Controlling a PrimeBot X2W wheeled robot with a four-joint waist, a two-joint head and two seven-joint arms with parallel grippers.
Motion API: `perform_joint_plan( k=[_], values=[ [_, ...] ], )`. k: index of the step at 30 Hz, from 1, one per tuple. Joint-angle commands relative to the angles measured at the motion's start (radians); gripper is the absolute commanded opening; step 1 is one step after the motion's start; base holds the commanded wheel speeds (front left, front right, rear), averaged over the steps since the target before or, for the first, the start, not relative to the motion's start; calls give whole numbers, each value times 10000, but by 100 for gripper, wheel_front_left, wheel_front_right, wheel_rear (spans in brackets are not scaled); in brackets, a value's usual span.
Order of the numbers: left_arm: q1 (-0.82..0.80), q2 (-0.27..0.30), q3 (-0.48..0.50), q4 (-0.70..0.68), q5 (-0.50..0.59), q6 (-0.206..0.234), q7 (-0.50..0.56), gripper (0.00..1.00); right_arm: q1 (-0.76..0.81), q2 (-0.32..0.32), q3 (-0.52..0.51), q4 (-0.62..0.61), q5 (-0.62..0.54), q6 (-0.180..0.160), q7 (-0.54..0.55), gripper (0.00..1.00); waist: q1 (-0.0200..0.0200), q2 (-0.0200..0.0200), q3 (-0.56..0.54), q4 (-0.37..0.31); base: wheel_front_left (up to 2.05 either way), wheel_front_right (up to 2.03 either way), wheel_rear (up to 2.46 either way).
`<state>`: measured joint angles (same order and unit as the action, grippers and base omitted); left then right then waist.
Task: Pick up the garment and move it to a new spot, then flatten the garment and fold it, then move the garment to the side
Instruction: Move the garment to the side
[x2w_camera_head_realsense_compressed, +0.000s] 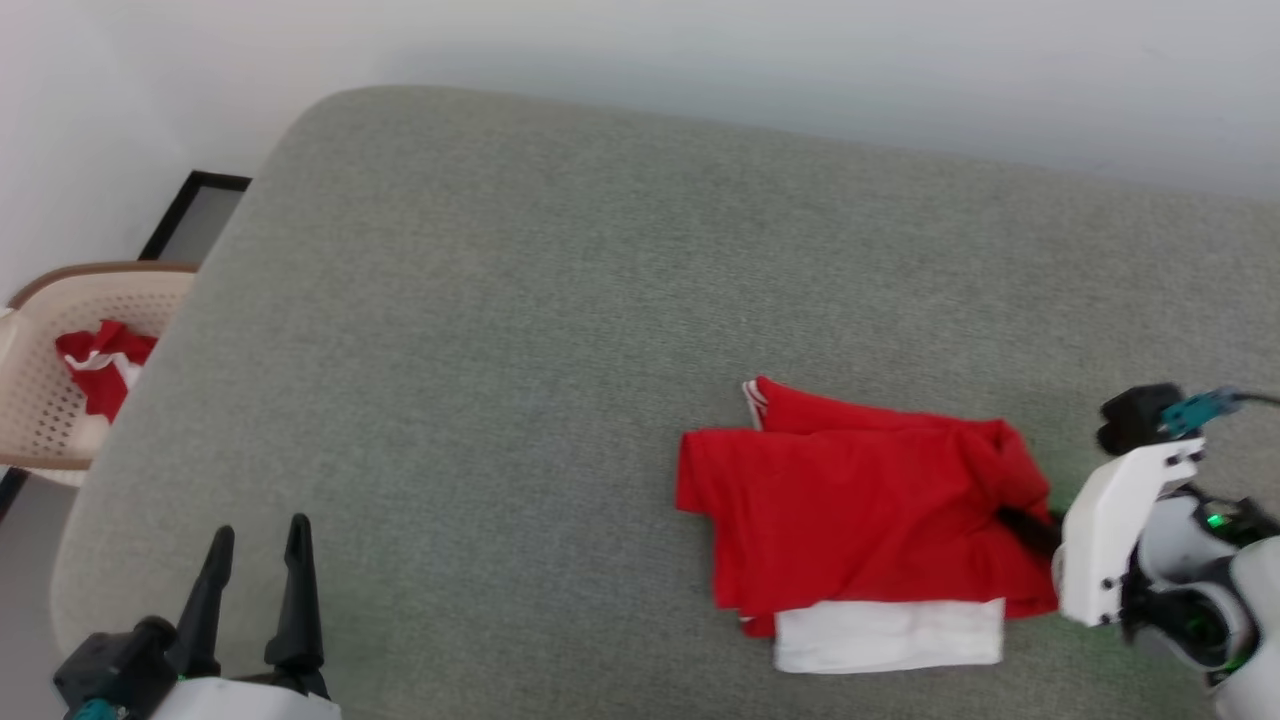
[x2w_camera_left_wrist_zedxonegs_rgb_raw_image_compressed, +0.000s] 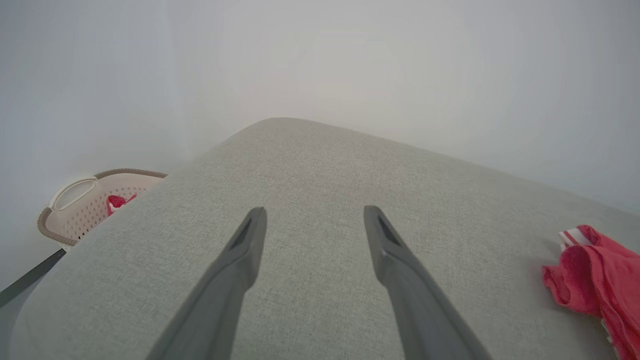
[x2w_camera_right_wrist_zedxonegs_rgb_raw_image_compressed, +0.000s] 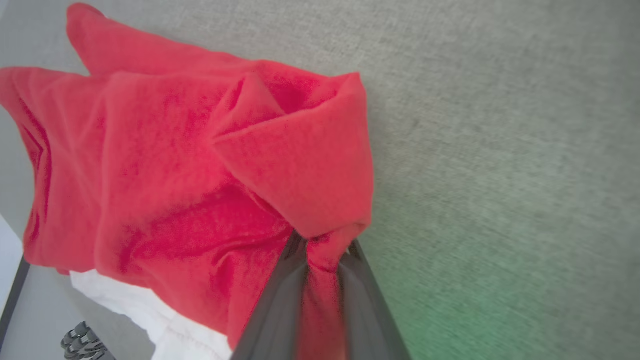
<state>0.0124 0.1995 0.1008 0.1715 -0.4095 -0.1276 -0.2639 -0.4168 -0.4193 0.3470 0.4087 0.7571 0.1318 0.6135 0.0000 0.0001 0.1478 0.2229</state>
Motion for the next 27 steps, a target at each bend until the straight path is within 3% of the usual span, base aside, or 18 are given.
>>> perform_joint_plan(
  k=[1, 16, 27],
  values=[
    [-143, 48, -8, -70, -22, -37, 2, 100, -141, -222, -179, -124, -143, -22, 60, 0, 0, -1, 55, -147, 0, 0, 0],
    [-755, 390, -439, -232, 145, -39, 3, 100, -642, -1424, -1179, -652, -761, -23, 308, 0, 0, -1, 414, -1289, 0, 0, 0],
    [-1771, 573, -1070, -257, 351, -39, 3, 100, -1663, -2670, -1258, -346, -1142, -23, -452, 0, 0, -1, 1161, -2602, 0, 0, 0]
  ],
)
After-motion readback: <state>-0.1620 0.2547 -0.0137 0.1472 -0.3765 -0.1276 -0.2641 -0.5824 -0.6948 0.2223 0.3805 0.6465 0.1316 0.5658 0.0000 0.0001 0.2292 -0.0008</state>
